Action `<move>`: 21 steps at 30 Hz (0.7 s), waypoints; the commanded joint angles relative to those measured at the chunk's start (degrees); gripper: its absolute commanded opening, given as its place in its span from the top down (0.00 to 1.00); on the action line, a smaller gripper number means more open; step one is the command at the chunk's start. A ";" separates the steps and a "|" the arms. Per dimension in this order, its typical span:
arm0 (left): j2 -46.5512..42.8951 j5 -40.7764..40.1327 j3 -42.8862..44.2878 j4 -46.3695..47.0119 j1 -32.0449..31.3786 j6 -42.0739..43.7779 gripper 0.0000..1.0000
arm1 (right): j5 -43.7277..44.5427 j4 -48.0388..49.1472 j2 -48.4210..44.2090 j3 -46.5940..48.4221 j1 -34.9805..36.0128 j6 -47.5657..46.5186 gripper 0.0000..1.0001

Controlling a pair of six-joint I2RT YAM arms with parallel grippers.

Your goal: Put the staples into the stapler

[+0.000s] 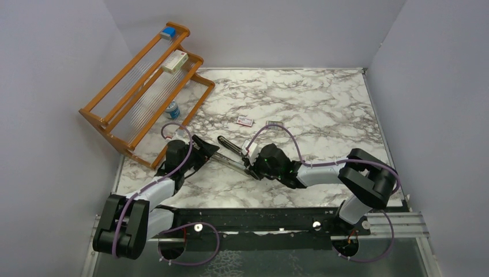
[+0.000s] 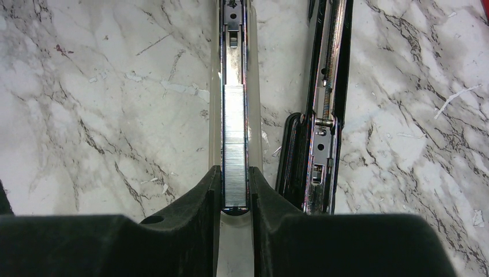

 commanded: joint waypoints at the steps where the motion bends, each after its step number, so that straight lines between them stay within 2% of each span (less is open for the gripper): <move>1: 0.42 -1.16 -0.14 2.50 0.32 -0.05 0.18 | -1.03 0.12 1.48 -0.31 0.37 -0.68 0.75; 10: 1.61 -1.21 -0.15 3.02 0.32 -0.05 0.18 | -0.49 -0.04 0.88 -1.06 0.33 -0.39 0.72; 14: 2.79 -0.93 -0.07 3.82 0.32 -0.27 0.18 | -0.82 0.22 0.94 -1.25 0.31 -0.11 0.88; 21: 6.32 -0.10 -0.73 8.67 0.32 -2.93 0.18 | -1.40 1.42 2.12 -0.90 0.37 2.48 0.96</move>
